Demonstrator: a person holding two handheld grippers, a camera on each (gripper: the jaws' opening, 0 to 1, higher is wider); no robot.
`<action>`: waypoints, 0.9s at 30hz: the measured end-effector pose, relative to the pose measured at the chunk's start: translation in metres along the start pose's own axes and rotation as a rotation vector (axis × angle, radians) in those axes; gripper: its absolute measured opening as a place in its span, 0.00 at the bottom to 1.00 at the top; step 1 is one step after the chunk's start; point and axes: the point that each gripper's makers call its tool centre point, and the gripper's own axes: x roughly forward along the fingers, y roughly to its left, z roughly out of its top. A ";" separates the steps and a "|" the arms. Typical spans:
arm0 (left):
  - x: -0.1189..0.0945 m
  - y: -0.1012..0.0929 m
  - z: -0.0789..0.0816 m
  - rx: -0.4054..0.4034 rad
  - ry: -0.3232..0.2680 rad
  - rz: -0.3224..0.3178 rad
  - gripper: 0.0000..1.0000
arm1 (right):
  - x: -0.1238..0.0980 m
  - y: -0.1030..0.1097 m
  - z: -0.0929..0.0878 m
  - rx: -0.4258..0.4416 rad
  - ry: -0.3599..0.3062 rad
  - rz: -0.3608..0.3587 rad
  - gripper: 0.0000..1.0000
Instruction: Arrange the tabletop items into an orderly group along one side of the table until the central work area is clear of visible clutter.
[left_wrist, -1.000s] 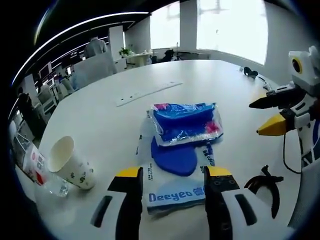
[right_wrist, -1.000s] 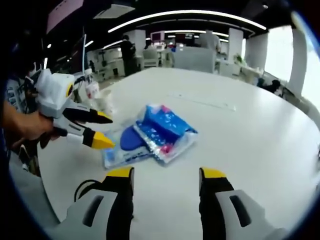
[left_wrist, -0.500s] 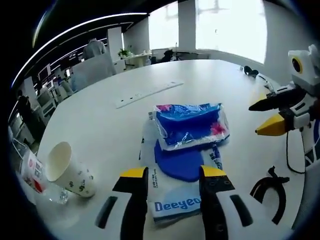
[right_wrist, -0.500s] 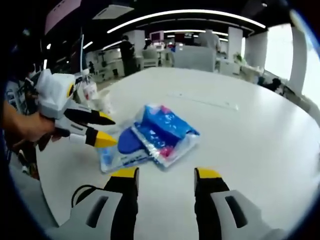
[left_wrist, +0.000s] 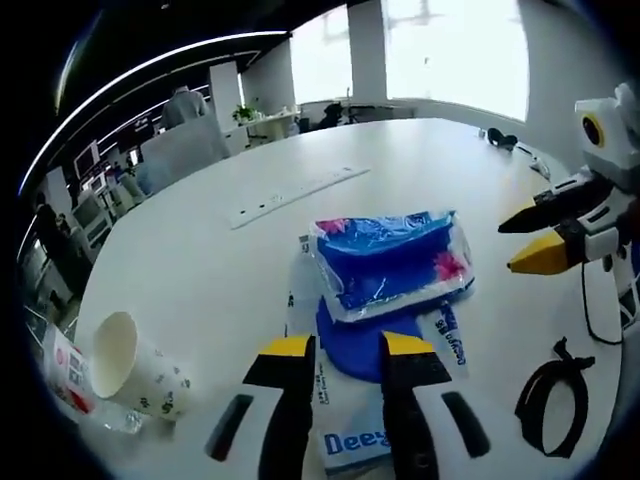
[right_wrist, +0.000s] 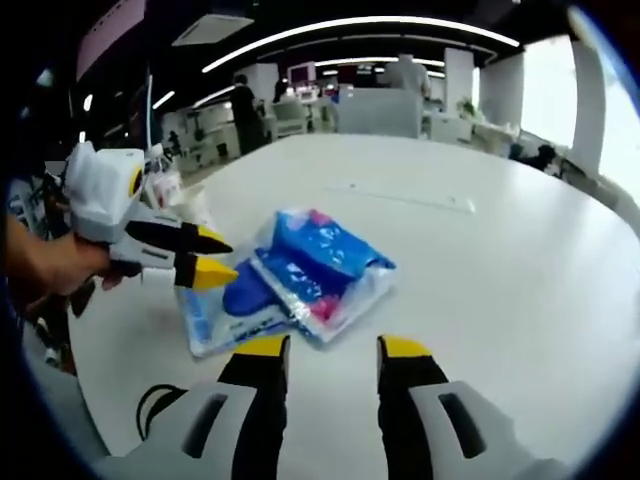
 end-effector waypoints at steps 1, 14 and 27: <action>0.002 0.001 0.001 0.002 -0.001 -0.001 0.22 | 0.001 0.000 0.000 0.003 -0.002 -0.001 0.30; 0.015 0.009 0.008 0.005 -0.007 0.015 0.14 | 0.015 -0.003 -0.001 0.070 -0.003 -0.019 0.21; 0.024 0.012 0.013 -0.005 -0.013 0.011 0.10 | 0.027 -0.007 0.000 0.135 -0.004 -0.021 0.14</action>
